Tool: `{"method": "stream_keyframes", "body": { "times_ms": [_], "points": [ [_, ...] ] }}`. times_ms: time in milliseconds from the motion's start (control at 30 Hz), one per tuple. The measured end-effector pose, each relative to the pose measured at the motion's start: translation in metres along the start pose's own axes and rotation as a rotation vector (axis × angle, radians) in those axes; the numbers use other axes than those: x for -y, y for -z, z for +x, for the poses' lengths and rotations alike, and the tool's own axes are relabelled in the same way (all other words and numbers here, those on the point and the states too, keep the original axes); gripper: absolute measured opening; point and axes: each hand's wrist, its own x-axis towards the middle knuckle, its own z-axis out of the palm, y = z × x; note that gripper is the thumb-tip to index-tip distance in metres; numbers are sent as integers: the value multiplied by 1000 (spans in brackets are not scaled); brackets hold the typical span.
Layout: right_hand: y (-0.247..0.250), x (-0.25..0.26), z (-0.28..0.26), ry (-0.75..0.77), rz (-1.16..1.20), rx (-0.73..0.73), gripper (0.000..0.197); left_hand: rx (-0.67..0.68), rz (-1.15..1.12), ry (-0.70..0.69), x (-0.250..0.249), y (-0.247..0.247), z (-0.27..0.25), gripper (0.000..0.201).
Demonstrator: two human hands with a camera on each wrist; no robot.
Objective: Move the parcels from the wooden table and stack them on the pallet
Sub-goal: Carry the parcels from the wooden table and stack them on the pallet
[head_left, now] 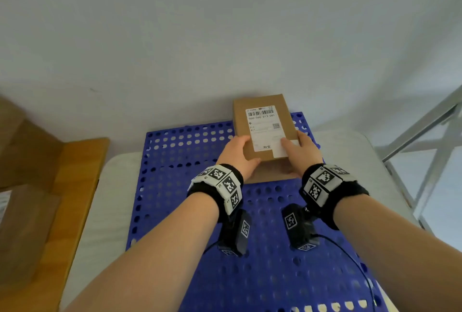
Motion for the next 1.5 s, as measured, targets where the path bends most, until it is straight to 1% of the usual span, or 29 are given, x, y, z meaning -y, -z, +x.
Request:
{"method": "stream_keyframes", "body": {
  "times_ms": [100, 233, 367, 533, 800, 1100, 1500],
  "points": [
    [8, -5, 13, 34, -6, 21, 50, -42, 6, 44, -5, -11, 8, 65],
    [14, -13, 19, 66, -24, 56, 45, -95, -54, 144, -4, -19, 20, 79],
    [15, -15, 20, 73, -21, 75, 50, -63, -37, 211, -2, -26, 30, 80],
    [18, -14, 22, 58, -22, 93, 49, -58, -27, 192, 0, -30, 36, 77],
    [15, -13, 19, 74, -48, 102, 44, -94, -5, 170, 4, -31, 37, 73],
    [17, -12, 17, 77, -52, 110, 44, -94, 10, 173, 3, -33, 37, 74],
    [20, -15, 19, 79, -50, 82, 41, -94, 14, 157, -5, -35, 34, 66]
  ]
}}
